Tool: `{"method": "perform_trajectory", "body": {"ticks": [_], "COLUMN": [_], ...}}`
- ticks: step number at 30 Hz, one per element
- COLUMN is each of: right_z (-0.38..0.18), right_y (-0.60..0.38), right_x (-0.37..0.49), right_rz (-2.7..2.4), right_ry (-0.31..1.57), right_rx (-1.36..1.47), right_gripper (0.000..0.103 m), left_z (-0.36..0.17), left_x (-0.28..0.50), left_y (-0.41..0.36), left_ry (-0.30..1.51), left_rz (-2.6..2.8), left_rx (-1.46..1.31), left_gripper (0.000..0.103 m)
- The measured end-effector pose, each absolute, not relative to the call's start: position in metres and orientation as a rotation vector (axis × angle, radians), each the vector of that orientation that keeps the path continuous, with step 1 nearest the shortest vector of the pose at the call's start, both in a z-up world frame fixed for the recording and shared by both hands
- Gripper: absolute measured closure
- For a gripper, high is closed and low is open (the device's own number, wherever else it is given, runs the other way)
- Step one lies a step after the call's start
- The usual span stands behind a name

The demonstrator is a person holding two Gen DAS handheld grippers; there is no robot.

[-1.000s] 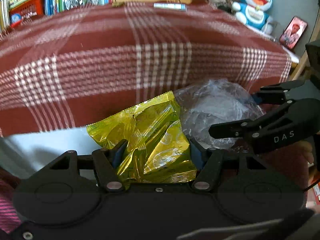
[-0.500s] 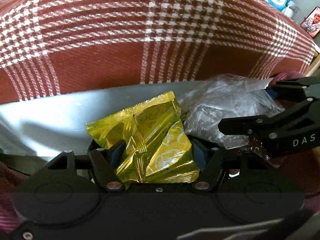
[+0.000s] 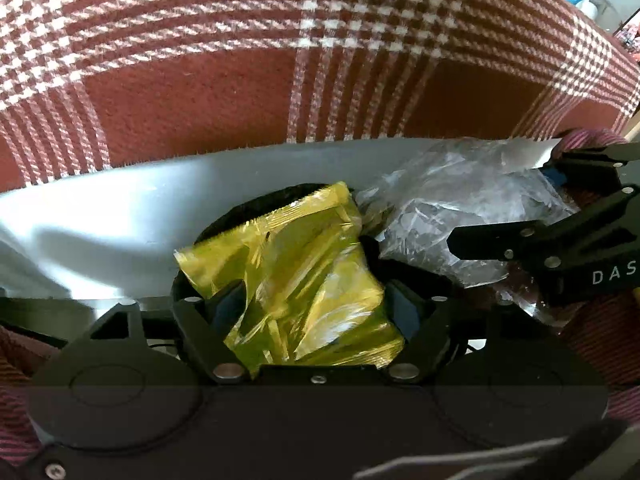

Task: Collect trash
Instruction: 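Lower both bags into the black trash bag and open both tools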

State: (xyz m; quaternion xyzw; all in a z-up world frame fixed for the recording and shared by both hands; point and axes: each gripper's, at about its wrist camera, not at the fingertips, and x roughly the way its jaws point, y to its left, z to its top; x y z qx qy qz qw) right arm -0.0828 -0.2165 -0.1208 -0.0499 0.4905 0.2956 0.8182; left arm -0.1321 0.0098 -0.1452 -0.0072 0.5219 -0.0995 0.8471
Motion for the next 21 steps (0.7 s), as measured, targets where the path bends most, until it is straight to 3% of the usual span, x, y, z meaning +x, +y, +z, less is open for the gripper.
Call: {"method": "perform_trajectory", "body": {"ticks": [14, 21], "right_z": [-0.125, -0.125], "right_y": [-0.205, -0.192], "right_x": [-0.078, -0.071], "right_rz": [0.641, 0.668], "right_ry": [1.055, 1.054], "right_rx": [-0.116, -0.097], "right_gripper": [0.016, 0.008], "left_z": [-0.138, -0.129], "left_x": [-0.137, -0.138], "left_y": [0.015, 0.022], "left_ry": [1.097, 1.089], "left_rz": [-0.193, -0.170], "left_rx": [-0.022, 0.017], "left_gripper": [0.015, 0.012]}}
